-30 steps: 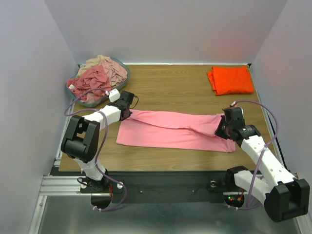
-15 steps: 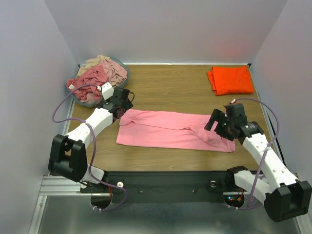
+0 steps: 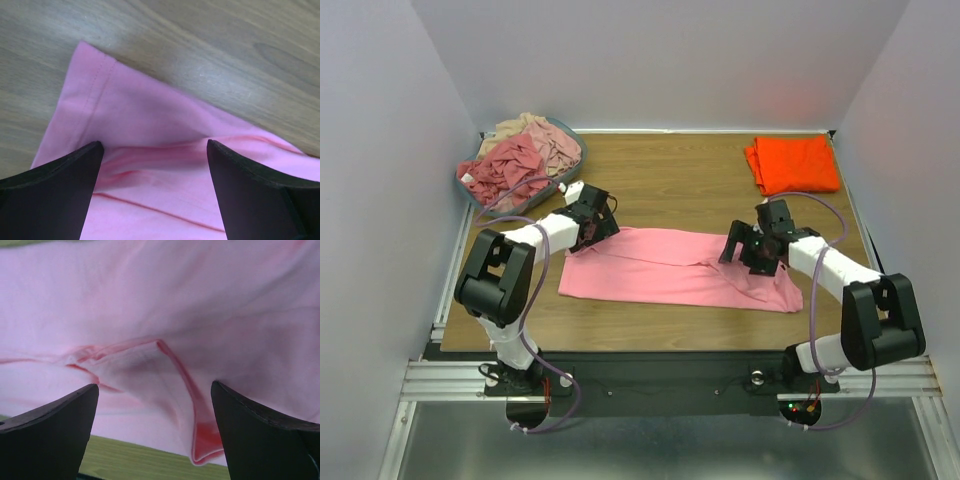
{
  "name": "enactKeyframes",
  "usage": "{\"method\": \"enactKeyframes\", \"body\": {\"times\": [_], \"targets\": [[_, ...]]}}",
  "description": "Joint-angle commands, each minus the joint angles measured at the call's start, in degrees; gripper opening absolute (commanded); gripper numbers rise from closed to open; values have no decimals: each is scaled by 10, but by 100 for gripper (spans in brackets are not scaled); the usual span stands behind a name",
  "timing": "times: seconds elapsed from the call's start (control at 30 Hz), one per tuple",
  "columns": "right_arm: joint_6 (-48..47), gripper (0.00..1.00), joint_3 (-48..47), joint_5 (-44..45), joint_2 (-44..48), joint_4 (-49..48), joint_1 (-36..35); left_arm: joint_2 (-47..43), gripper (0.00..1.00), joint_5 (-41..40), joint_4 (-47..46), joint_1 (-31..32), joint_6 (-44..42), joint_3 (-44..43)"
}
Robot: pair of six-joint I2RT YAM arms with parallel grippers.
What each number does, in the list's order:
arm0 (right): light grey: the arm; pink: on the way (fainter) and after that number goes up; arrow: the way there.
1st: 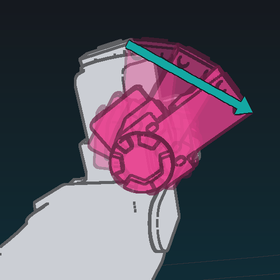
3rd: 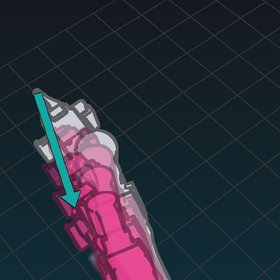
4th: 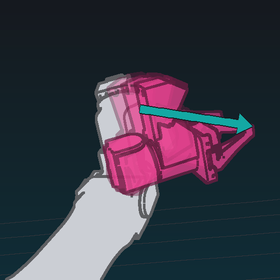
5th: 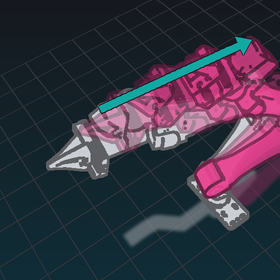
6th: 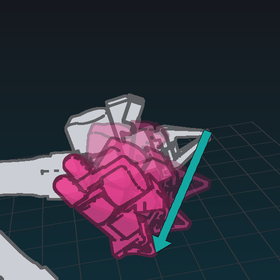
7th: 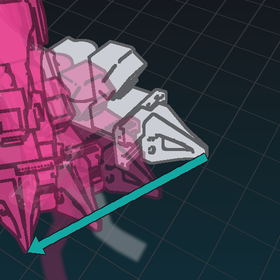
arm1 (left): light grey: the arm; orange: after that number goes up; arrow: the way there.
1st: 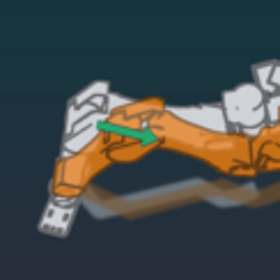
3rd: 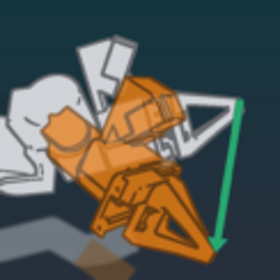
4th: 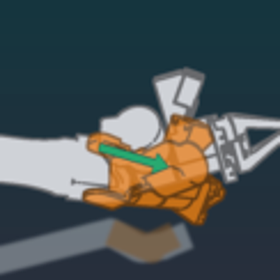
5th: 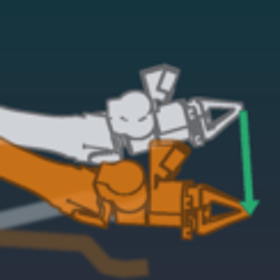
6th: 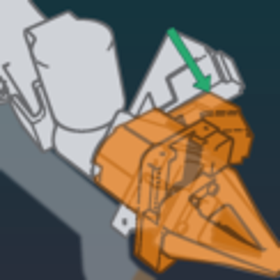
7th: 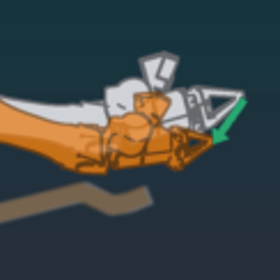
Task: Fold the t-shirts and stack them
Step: Fold the tshirt
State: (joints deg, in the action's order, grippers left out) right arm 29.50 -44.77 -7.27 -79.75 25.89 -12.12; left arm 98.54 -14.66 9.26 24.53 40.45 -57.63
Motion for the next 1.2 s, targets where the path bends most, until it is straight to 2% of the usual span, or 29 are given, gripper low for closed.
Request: {"method": "enactKeyframes", "body": {"times": [0.0, 0.23, 0.47, 0.6, 0.73, 0.87, 0.97, 1.17], "targets": [[-37, 100, 28, -88, 9, -61, -20, -2, 98, 9, -23, -9, -5, 13], [-58, 100, 96, -167, 77, -61, -33, -21, 98, -7, -19, -40, -2, 52], [-51, 100, 134, -255, 171, -66, -37, -22, 98, -29, 1, -42, -4, 43], [-37, 100, 152, -303, 180, -94, -38, -27, 98, -29, 4, -43, 0, 46], [-43, 100, 148, -294, 168, -105, -38, -36, 98, -36, 8, -43, -4, 54], [-47, 100, 159, -328, 159, -109, -58, -46, 98, -50, 16, -45, -4, 64], [-15, 100, 181, -295, 140, -116, -111, -48, 98, -49, 17, -47, -2, 61], [15, 100, 211, -242, 149, -140, -159, -57, 98, -47, 21, -47, -2, 58]]}}
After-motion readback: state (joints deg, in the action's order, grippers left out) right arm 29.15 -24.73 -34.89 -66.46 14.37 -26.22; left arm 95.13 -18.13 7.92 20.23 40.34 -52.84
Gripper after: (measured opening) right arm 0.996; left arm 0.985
